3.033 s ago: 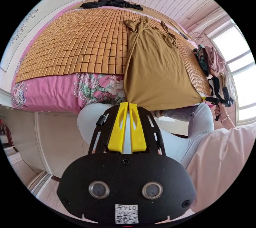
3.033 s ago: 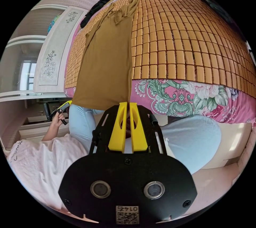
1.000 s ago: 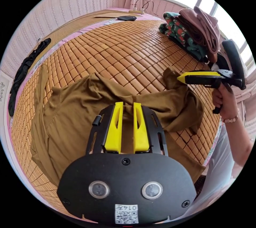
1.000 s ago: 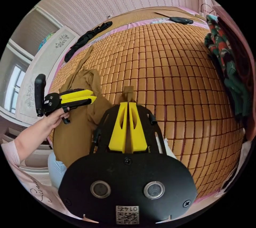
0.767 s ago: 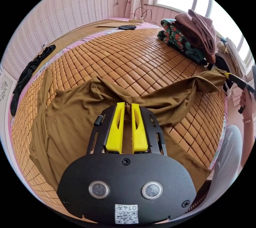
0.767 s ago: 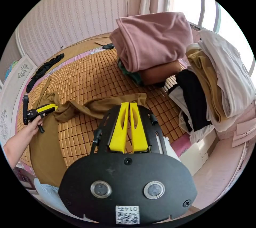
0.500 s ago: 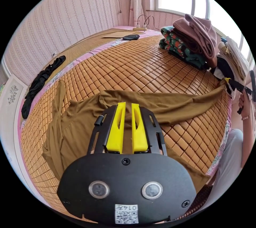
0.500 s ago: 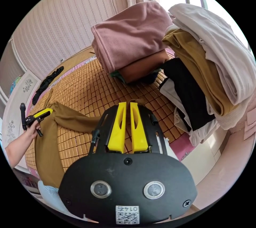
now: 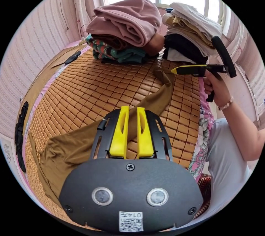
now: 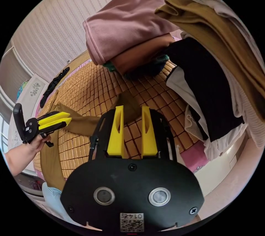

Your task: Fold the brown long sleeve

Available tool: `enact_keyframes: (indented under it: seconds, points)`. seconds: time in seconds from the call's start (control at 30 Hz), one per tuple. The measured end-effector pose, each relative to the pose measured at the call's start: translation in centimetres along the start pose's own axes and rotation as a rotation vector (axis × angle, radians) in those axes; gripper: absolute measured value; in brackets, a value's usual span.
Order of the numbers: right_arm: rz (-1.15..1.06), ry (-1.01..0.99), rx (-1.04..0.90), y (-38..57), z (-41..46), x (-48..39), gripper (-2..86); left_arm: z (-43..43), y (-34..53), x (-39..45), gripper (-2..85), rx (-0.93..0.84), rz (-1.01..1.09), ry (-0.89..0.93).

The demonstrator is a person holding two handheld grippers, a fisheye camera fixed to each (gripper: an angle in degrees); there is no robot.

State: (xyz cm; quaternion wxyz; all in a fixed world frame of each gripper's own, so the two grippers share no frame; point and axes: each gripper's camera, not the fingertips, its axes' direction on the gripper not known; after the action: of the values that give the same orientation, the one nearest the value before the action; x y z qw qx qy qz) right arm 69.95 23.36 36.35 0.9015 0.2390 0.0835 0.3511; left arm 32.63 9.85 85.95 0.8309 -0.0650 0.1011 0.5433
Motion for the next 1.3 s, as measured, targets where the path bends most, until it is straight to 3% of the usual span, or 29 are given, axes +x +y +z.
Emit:
enact_keyframes:
  seconds: [0.1,0.23,0.37,0.5,0.63,0.77,0.93,1.17,1.3]
  points:
    - [0.018,0.025,-0.118,-1.0,1.5,0.7,1.3,1.6,-1.9,1.4,5.6,-0.025,-0.001,0.011]
    - [-0.028,0.062,-0.235,-1.5,0.8,1.9,-0.4,2.3,-2.8,2.4,5.6,-0.041,0.016,-0.013]
    - [-0.119,-0.069,-0.457,-0.7,-0.3,4.3,-0.7,2.9,-3.1,1.6,5.6,-0.062,-0.008,-0.038]
    - [-0.152,-0.008,-0.568,0.0,-2.2,5.9,-0.7,3.5,-3.1,0.7,5.5,-0.084,-0.021,-0.062]
    - [-0.125,0.037,-0.497,-0.4,-4.5,6.7,-0.5,4.3,-3.0,-0.5,5.6,-0.110,-0.022,-0.096]
    - [-0.092,0.016,-0.266,-1.4,-4.3,6.8,1.6,7.0,-3.4,-1.6,6.0,-0.174,-0.052,-0.105]
    - [-0.078,0.059,-0.301,-1.3,0.0,6.7,9.5,8.9,-3.2,-1.5,2.8,-0.171,-0.077,-0.088]
    - [-0.012,0.058,-0.250,-1.0,-1.0,8.7,1.5,9.3,-4.2,-1.9,-0.9,-0.178,-0.083,-0.066]
    - [-0.023,0.076,-0.197,-0.8,-1.8,8.4,-0.3,8.0,-5.5,-2.8,-0.9,-0.080,-0.122,-0.122]
